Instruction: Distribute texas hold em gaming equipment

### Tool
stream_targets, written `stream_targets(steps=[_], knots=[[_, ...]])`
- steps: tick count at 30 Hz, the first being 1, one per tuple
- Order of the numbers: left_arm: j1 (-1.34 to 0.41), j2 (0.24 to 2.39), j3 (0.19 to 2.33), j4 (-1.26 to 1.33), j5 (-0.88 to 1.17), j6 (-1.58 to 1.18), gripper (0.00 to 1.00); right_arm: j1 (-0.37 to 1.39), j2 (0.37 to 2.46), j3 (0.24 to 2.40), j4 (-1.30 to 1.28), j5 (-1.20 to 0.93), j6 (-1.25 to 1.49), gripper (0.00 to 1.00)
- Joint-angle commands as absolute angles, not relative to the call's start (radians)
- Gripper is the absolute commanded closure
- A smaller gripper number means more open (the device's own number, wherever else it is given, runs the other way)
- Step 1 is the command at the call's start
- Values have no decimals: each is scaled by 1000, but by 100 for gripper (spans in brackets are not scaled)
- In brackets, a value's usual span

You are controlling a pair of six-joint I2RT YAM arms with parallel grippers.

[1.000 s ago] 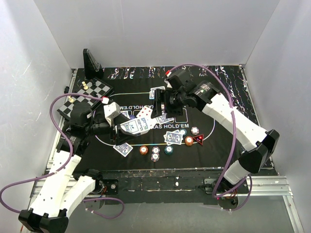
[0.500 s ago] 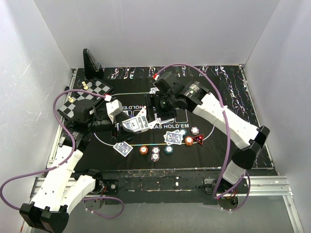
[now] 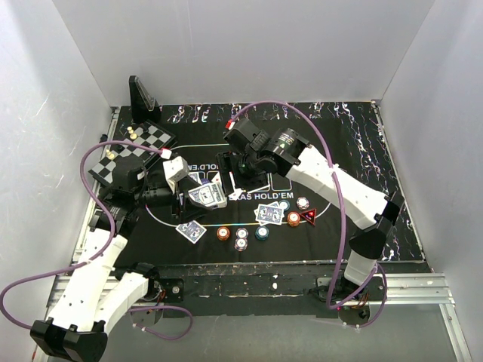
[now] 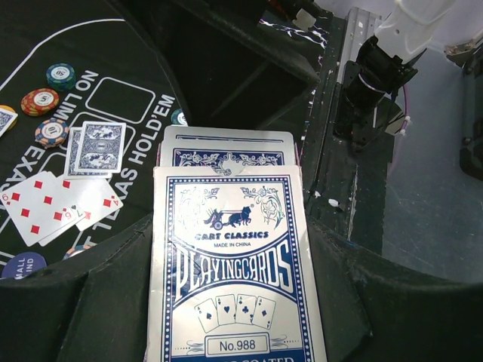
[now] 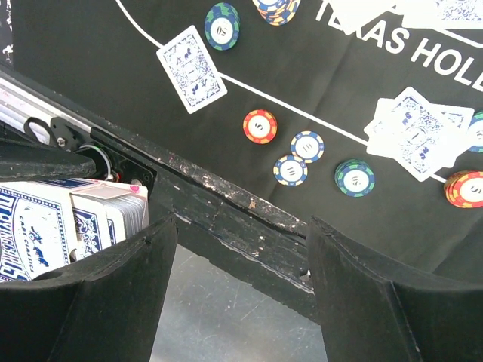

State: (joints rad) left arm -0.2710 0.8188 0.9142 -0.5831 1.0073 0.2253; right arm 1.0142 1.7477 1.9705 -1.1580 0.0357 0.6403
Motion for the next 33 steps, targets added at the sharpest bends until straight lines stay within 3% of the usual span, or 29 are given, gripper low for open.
stream_targets(steps=[1, 9, 13, 21, 28, 33], knots=[[-276, 811, 931, -514, 1022, 230, 100, 1089, 1773, 2048, -1063, -46, 696, 23], [-275, 799, 925, -511, 1023, 216, 100, 1077, 1735, 2019, -1023, -71, 698, 21], [-276, 785, 928, -517, 1025, 212, 100, 971, 1581, 1828, -1004, -41, 712, 16], [-275, 772, 922, -522, 1029, 203, 100, 798, 1255, 1429, -548, -406, 825, 10], [-275, 775, 933, -515, 1026, 189, 100, 798, 1250, 1206, -27, -647, 1051, 9], [-275, 778, 940, -508, 1031, 179, 100, 798, 1304, 1187, 89, -701, 1109, 9]])
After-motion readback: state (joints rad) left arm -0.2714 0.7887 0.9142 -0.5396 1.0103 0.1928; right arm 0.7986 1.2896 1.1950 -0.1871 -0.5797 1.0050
